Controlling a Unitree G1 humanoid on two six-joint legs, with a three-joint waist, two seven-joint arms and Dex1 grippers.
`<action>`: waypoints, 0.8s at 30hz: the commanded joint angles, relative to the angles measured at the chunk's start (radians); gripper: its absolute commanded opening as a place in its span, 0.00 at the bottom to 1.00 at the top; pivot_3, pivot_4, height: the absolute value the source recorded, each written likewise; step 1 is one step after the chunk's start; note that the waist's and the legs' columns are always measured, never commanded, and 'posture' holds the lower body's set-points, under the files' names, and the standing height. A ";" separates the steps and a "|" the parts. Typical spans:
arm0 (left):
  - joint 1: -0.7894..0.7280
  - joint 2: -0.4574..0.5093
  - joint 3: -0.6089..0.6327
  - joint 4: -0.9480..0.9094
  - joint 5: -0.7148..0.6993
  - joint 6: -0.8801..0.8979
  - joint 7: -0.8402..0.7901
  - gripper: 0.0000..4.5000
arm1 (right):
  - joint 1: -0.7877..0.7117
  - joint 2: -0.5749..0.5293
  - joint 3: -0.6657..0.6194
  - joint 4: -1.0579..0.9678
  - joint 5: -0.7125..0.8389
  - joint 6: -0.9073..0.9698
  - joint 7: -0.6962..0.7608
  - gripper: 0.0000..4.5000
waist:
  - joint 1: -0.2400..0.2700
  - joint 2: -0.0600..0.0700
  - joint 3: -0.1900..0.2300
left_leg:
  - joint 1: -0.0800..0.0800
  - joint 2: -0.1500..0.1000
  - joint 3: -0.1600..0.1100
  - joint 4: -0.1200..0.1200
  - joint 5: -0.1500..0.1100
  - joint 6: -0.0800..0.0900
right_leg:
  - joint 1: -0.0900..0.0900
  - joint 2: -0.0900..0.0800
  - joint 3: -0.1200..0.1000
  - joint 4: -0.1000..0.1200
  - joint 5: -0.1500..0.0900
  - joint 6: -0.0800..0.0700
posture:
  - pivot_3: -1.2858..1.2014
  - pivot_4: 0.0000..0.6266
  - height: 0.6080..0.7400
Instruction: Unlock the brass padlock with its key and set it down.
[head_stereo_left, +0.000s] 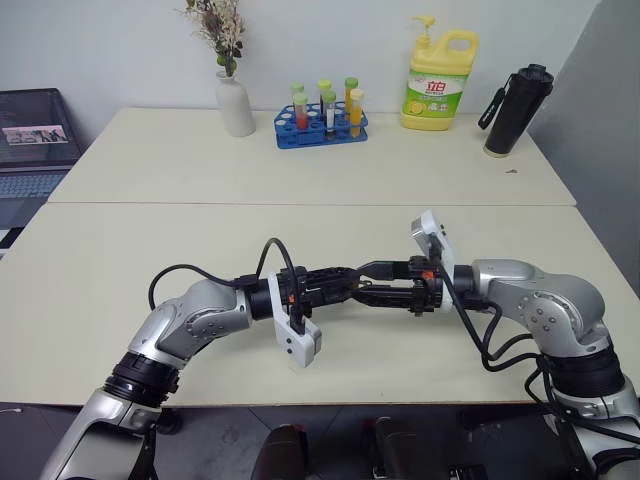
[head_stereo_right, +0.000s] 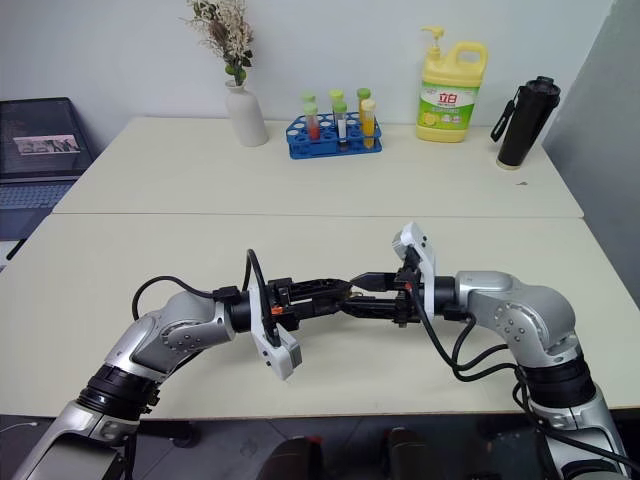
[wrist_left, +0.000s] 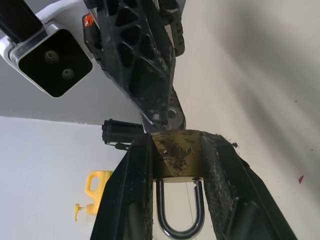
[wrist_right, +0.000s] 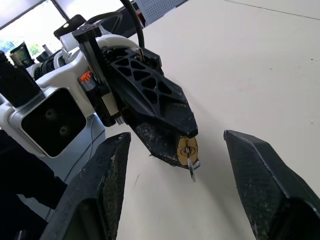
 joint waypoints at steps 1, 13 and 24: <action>-0.005 -0.007 0.012 -0.026 -0.017 0.002 0.020 0.22 | -0.007 0.012 0.001 0.000 -0.005 -0.008 -0.004 0.69 | 0.000 0.000 0.000 | 0.000 0.000 0.000 0.000 0.000 0.000 | 0.000 0.000 0.000 0.000 0.000 0.000 | 0.52 0.24 1.00; 0.002 -0.008 0.016 -0.033 -0.012 0.006 0.029 0.22 | -0.010 0.028 0.006 0.020 -0.032 -0.021 0.005 0.07 | 0.000 0.000 0.000 | 0.000 0.000 0.000 0.000 0.000 0.000 | 0.000 0.000 0.000 0.000 0.000 0.000 | 0.52 0.24 1.00; 0.008 0.009 0.010 -0.014 -0.024 -0.023 0.033 0.22 | -0.022 0.041 0.003 0.037 -0.037 -0.035 0.024 0.02 | 0.000 0.000 0.000 | 0.000 0.000 0.000 0.000 0.000 0.000 | 0.000 0.000 0.000 0.000 0.000 0.000 | 0.52 0.24 1.00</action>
